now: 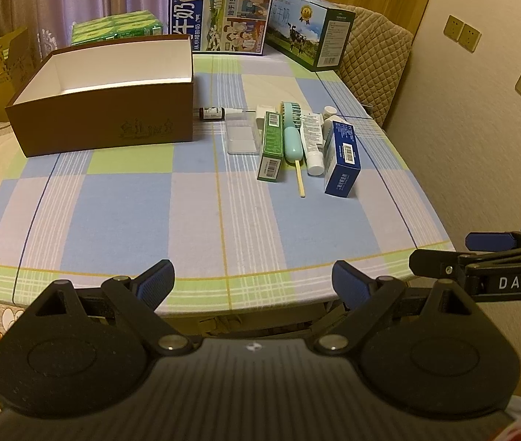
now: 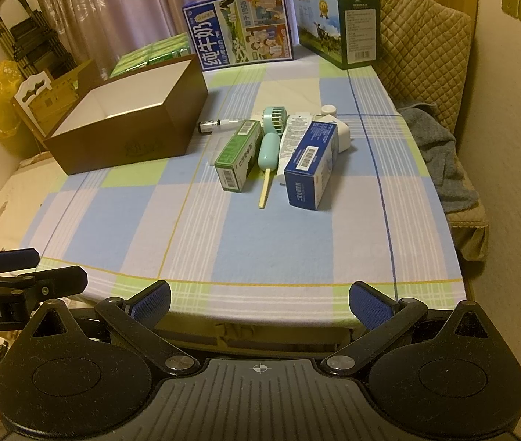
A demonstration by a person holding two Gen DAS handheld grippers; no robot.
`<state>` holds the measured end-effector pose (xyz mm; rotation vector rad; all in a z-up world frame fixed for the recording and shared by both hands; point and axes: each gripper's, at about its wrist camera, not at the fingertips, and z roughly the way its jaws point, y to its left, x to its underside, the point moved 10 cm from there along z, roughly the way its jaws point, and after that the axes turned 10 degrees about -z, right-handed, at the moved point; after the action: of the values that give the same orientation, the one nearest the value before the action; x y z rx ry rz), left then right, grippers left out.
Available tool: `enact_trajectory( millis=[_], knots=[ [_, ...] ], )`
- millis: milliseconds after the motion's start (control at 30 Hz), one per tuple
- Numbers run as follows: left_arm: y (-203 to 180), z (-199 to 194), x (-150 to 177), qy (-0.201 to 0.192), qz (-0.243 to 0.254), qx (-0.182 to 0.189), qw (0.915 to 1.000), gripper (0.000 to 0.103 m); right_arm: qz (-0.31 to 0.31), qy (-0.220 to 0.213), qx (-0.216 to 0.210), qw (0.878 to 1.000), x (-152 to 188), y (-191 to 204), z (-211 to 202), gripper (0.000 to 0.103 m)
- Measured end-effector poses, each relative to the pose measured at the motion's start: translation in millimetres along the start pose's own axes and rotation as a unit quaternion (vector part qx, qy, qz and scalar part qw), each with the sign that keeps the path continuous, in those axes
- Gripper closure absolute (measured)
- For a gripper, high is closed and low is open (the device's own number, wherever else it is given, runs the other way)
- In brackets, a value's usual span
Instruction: Organize rigid objects
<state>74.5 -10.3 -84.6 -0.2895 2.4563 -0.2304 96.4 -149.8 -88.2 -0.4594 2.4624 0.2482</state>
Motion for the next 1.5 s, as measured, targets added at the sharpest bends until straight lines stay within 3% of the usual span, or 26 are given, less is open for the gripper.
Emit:
enact_trajectory(
  millis=[967,1267,1500],
  knots=[
    [-22,9,-5,0.002,0.01,-0.012,0.9999,0.012,0.009,0.002,-0.015,1.0,3,-18,0,0.002],
    [-29,34,-23,0.016,0.031,-0.011,0.9993,0.012,0.033,0.003,-0.008,0.999,-3,-36,11,0.002],
    [-31,70,-51,0.033,0.049,0.014,0.9982,0.012,0.06,-0.011,0.014,0.998,-22,-54,24,0.002]
  ],
)
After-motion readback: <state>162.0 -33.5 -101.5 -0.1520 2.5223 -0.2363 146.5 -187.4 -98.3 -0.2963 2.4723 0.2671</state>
